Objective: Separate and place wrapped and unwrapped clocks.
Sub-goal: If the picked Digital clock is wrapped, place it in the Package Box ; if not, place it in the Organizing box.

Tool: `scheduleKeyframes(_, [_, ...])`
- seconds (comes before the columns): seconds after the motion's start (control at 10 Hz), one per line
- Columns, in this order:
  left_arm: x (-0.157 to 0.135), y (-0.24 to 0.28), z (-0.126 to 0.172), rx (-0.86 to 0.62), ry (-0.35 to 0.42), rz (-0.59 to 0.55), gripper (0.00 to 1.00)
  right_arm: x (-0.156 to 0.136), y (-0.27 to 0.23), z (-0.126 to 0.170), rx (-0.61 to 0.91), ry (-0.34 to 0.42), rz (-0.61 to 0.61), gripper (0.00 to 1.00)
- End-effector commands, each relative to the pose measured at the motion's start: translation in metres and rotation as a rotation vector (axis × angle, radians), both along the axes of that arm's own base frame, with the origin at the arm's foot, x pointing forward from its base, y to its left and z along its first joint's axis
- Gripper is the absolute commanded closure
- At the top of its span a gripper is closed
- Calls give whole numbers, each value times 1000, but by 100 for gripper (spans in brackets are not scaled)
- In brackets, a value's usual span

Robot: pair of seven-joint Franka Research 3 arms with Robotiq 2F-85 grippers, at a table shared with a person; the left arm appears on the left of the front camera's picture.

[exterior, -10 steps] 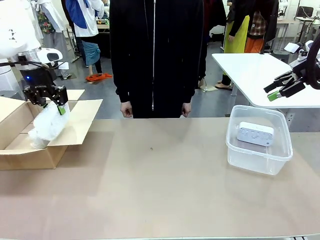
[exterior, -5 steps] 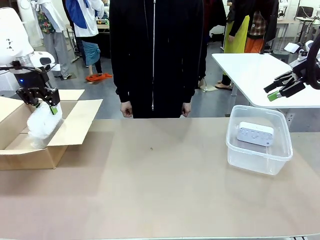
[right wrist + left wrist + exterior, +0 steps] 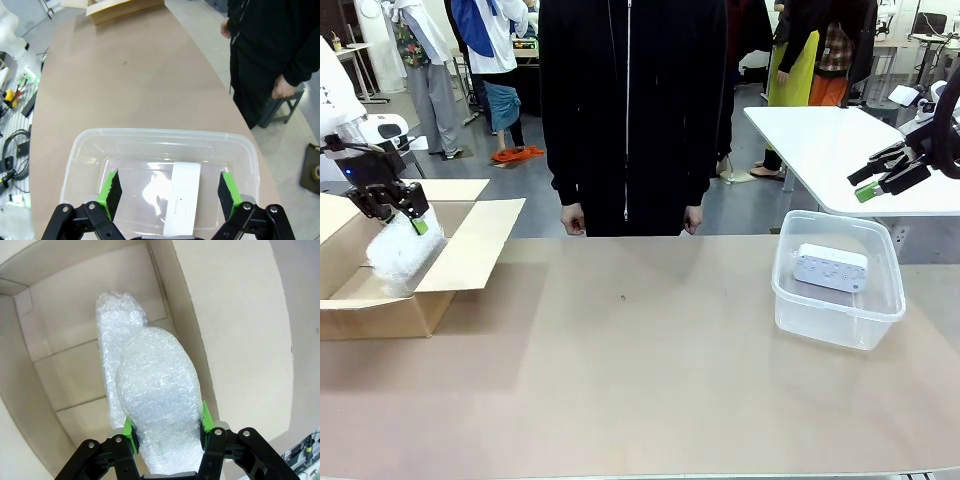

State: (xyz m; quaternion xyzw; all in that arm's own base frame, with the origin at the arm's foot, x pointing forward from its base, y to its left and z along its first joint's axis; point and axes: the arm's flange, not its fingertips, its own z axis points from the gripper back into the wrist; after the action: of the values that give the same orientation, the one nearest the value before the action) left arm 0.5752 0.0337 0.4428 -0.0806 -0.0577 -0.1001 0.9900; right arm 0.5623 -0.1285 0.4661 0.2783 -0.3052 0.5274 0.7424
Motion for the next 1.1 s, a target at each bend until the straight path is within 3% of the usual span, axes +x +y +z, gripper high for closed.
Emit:
scheduleKeyframes(0.0, [15, 4, -8, -65, -9, -12, 45, 0, 0, 0, 1, 1, 0, 0])
scheduleKeyframes(0.5, [17, 7, -14, -61, 20, 41, 45, 0, 0, 0, 1, 1, 0, 0])
scheduleKeyframes(0.6, [17, 7, -15, -68, 24, 45, 25, 0, 0, 0, 1, 1, 0, 0])
scheduleKeyframes(0.7, [17, 7, -15, -66, 29, 49, 25, 0, 0, 0, 1, 1, 0, 0])
scheduleKeyframes(0.8, [16, 9, -14, -68, 34, 48, 5, 0, 0, 0, 1, 1, 0, 0])
scheduleKeyframes(0.9, [16, 9, -13, -68, 36, 48, 24, 0, 0, 0, 1, 1, 0, 0])
scheduleKeyframes(1.0, [16, 9, -13, -66, 39, 47, 0, 0, 0, 0, 1, 1, 0, 0])
